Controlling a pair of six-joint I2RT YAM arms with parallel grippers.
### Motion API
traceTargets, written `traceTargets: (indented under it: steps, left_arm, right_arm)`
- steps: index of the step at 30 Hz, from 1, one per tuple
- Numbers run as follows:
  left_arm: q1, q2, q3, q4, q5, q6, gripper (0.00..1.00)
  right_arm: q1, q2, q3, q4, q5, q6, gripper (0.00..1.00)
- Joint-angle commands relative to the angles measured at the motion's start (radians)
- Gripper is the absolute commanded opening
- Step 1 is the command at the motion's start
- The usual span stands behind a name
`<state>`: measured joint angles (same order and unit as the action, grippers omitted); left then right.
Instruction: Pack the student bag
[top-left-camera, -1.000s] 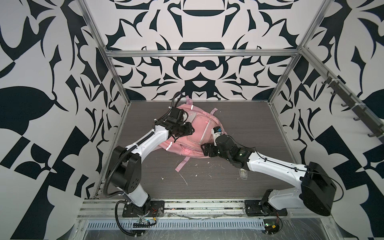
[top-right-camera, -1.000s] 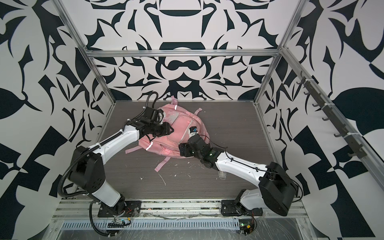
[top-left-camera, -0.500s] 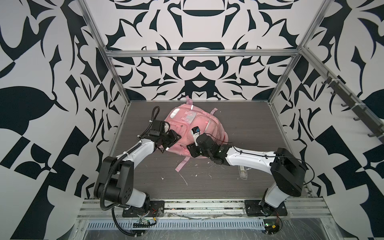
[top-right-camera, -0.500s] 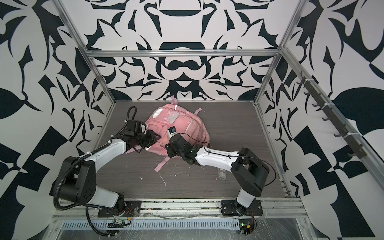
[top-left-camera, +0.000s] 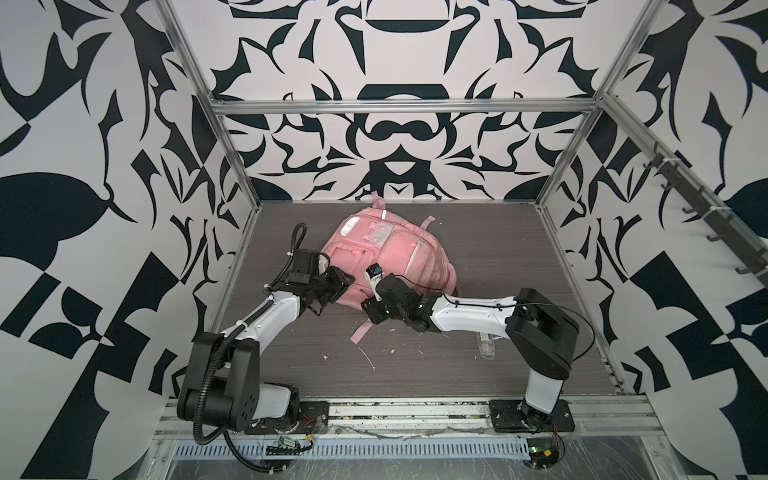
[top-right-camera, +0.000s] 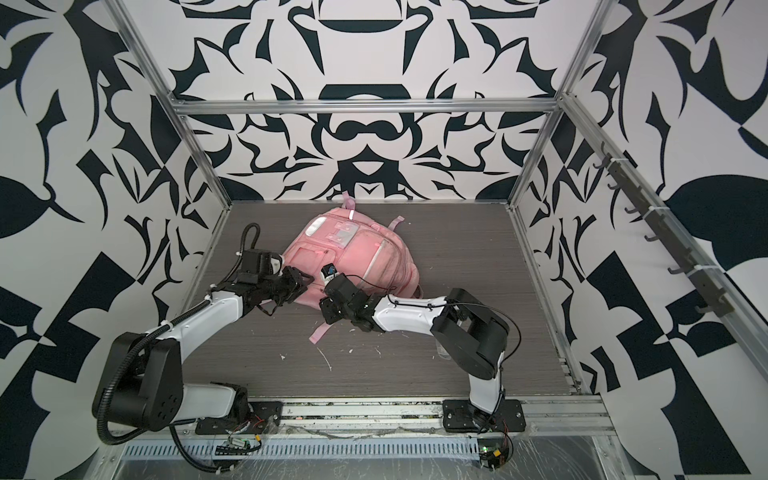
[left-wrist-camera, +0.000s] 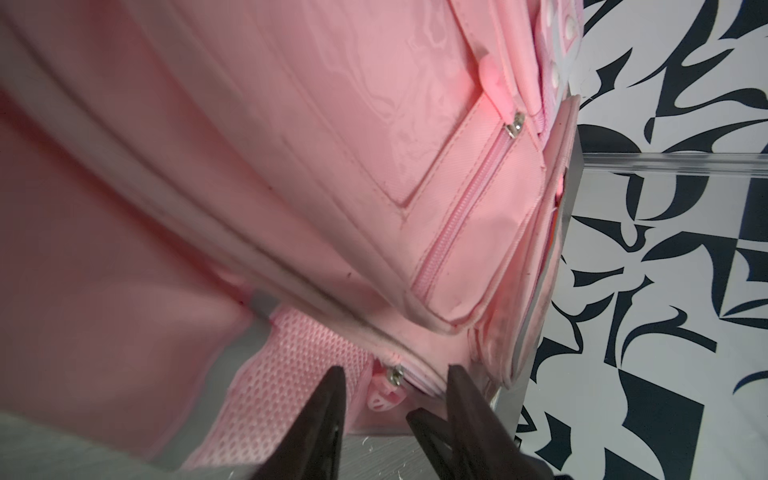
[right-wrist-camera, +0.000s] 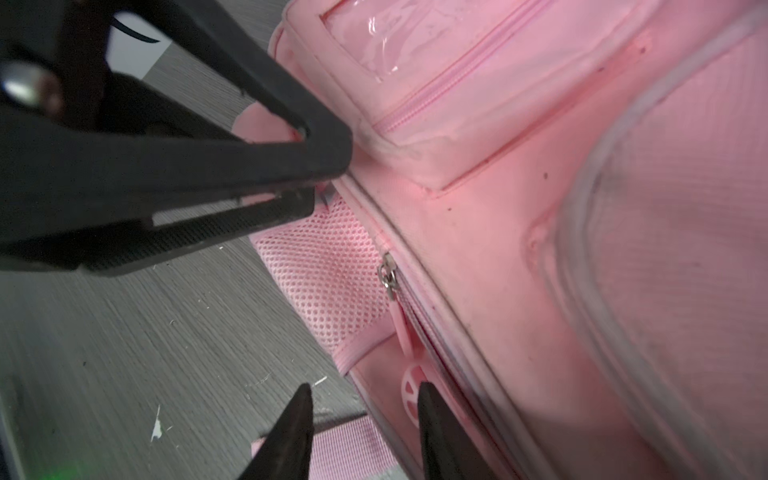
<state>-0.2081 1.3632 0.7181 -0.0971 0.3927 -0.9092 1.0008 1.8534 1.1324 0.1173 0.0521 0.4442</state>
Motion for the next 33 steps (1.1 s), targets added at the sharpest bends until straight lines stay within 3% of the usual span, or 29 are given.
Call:
traceTargets:
  steps: [1,6,22,33]
  left_arm:
    - [0.014,0.014,-0.025,0.024,0.021,-0.008,0.43]
    - [0.020,0.030,-0.030,0.040,0.025,-0.005,0.43]
    - [0.035,0.081,-0.051,0.072,0.035,0.003,0.43]
    - [0.038,0.106,-0.055,0.087,0.040,0.004,0.43]
  right_arm:
    - [-0.002,0.001,0.056,0.020,-0.011,-0.004,0.41]
    - [-0.012,0.029,0.081,0.008,0.020,0.004,0.38]
    - [-0.037,0.108,0.119,0.010,-0.053,0.022,0.25]
    - [-0.040,0.123,0.122,0.004,-0.012,0.024,0.38]
